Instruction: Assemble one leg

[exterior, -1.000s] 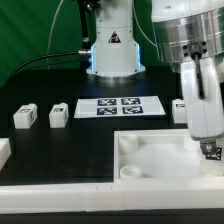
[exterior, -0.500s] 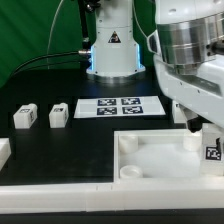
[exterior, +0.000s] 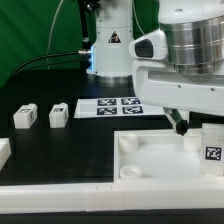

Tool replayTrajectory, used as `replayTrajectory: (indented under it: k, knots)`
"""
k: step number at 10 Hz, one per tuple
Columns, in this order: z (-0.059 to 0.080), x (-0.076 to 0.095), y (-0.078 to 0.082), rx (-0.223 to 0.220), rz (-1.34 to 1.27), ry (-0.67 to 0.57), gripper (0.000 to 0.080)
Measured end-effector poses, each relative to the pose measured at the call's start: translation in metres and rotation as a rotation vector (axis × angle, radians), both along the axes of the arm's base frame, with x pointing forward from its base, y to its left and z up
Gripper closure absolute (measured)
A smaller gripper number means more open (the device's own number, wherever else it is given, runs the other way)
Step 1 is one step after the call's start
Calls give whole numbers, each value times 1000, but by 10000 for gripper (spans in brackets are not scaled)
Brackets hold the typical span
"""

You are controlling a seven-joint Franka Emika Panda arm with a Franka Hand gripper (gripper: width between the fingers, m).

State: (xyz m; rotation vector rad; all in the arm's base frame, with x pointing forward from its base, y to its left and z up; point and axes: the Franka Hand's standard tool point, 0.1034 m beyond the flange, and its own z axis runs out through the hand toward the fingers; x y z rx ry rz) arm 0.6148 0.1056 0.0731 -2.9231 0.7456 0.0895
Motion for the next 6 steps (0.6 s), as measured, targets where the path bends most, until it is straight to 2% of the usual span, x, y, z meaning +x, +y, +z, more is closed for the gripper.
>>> replayTrajectory:
  k: [3,4,5,6]
  knots:
    - [-1,0,-4,2,265,-34,150]
    - [-1,1,-3,2,273,-38,150]
    - [-1,1,-3,2,271,-38,271]
    - [-1,1,-3,2,272,-38,271]
